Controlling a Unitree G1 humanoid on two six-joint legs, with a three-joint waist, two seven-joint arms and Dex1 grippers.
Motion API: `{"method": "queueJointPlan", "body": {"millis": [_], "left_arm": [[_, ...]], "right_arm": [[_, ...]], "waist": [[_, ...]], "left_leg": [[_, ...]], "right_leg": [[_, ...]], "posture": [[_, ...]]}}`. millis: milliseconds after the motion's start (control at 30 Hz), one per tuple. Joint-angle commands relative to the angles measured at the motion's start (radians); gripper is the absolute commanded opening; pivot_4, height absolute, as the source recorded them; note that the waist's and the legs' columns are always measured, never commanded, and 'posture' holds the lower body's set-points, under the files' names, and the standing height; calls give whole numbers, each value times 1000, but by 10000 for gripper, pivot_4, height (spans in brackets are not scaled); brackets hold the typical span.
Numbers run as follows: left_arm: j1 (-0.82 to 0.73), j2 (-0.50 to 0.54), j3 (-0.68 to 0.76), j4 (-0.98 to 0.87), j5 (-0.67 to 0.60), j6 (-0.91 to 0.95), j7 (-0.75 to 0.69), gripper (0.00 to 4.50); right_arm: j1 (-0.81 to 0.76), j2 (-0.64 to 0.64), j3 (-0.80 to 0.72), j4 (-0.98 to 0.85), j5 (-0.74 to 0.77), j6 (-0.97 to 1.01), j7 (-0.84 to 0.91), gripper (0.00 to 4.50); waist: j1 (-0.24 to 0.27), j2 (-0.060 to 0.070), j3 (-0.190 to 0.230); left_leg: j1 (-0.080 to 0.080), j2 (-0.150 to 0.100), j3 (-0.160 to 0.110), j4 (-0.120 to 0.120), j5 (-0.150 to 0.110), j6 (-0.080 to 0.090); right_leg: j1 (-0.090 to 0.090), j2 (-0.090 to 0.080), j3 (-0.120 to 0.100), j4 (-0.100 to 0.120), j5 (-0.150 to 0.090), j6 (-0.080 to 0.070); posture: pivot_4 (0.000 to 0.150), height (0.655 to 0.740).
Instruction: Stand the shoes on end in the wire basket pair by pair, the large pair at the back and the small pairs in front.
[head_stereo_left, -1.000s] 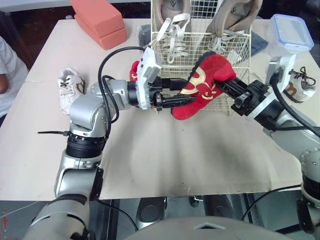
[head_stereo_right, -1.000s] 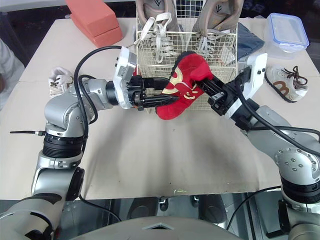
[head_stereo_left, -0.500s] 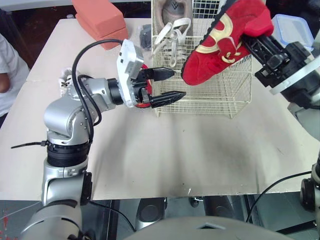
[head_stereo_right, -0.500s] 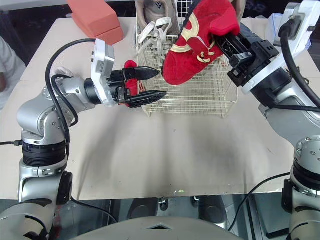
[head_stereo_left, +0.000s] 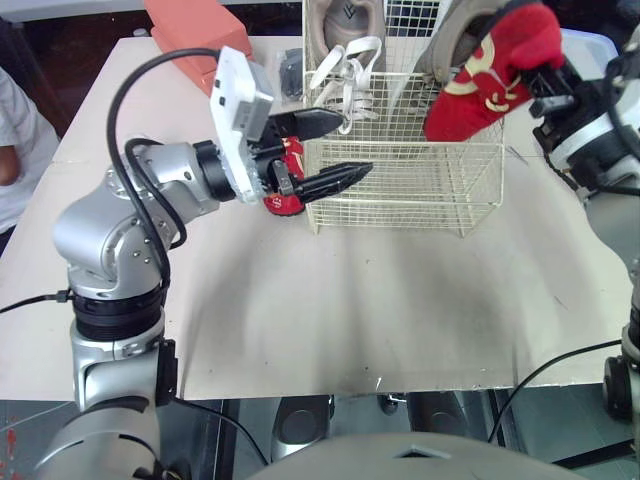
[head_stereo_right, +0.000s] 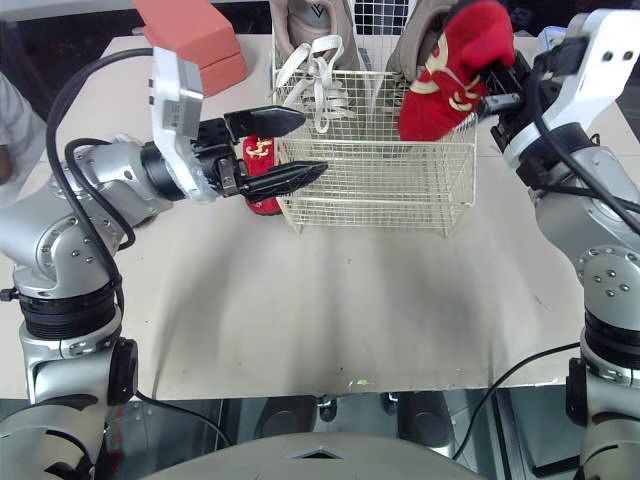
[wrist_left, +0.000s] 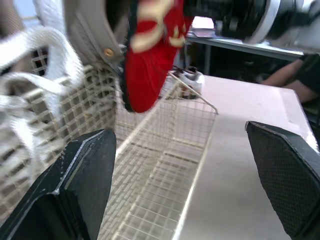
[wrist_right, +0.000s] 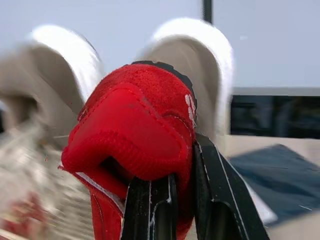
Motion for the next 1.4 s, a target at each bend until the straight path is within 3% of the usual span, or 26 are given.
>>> {"method": "queueJointPlan", "body": {"millis": [33, 467, 567, 667, 767, 800, 1000, 1133, 1267, 1400], "left_arm": [[-17, 17, 31, -43, -12, -12, 23, 44607], [38, 42, 42, -74, -9, -80, 21, 44607], [45, 50, 46, -65, -1, -90, 20, 45000], [53, 60, 50, -51, 8, -103, 17, 45000], [62, 76, 59, -21, 22, -121, 3, 45000], [65, 83, 61, -9, 30, -128, -3, 45000], [79, 104, 79, 74, 64, -176, -32, 45000], [63, 82, 91, 165, 98, -206, 9, 45000], [12, 61, 96, 353, 173, -218, 89, 45000], [-69, 50, 118, 541, 210, -196, 149, 45000]], "right_arm": [[1, -19, 8, -8, -116, -19, 58, 0], [62, 74, 12, 48, -174, 176, 85, 0], [61, 102, -21, 58, -173, 187, 80, 9673], [59, 115, -48, 58, -175, 203, 86, 22588], [67, 101, -73, 43, -180, 222, 104, 37330], [70, 90, -81, 35, -180, 231, 115, 44297], [122, 3, -167, -35, -120, 285, 213, 44297], [177, -65, -204, -97, -71, 238, 382, 44297], [264, -91, -199, -202, -32, 125, 600, 44297], [314, -64, -161, -249, -33, 60, 662, 44297]], "waist": [[0, 0, 0], [4, -3, -2], [4, -4, -2], [2, -4, -2], [0, -4, -2], [0, -4, -2], [1, -4, -2], [1, -4, -2], [0, -4, -2], [-1, -4, -2]], "left_leg": [[0, 0, 0, 0, 0, 0], [0, 0, -1, 0, 0, 0], [0, 0, -1, 0, 0, 0], [0, 0, -1, 0, 0, 0], [1, 0, -1, 0, 0, 0], [1, 0, -1, 0, 0, 0], [0, 0, -1, 0, 0, 0], [0, 0, -1, 0, 0, 0], [0, 0, -1, 0, -2, 3], [1, 0, -1, -1, -2, 4]], "right_leg": [[0, 0, 0, 0, 0, 0], [1, 0, -1, -1, 0, 0], [1, 0, -1, -1, 0, 0], [1, 0, -1, 0, 0, 0], [1, 0, -1, 0, 0, 0], [1, 0, -1, 0, 0, 0], [1, 0, -1, 0, 0, 0], [1, 0, -1, -1, 0, 0], [1, 1, -1, -1, -2, 3], [0, 1, -1, -1, -2, 4]], "posture": [[1500, 6860], [1500, 6860], [1500, 6860], [1500, 6860], [1500, 6860], [1500, 6860], [1500, 6860], [1500, 6860], [1500, 6860], [1500, 6860]]}}
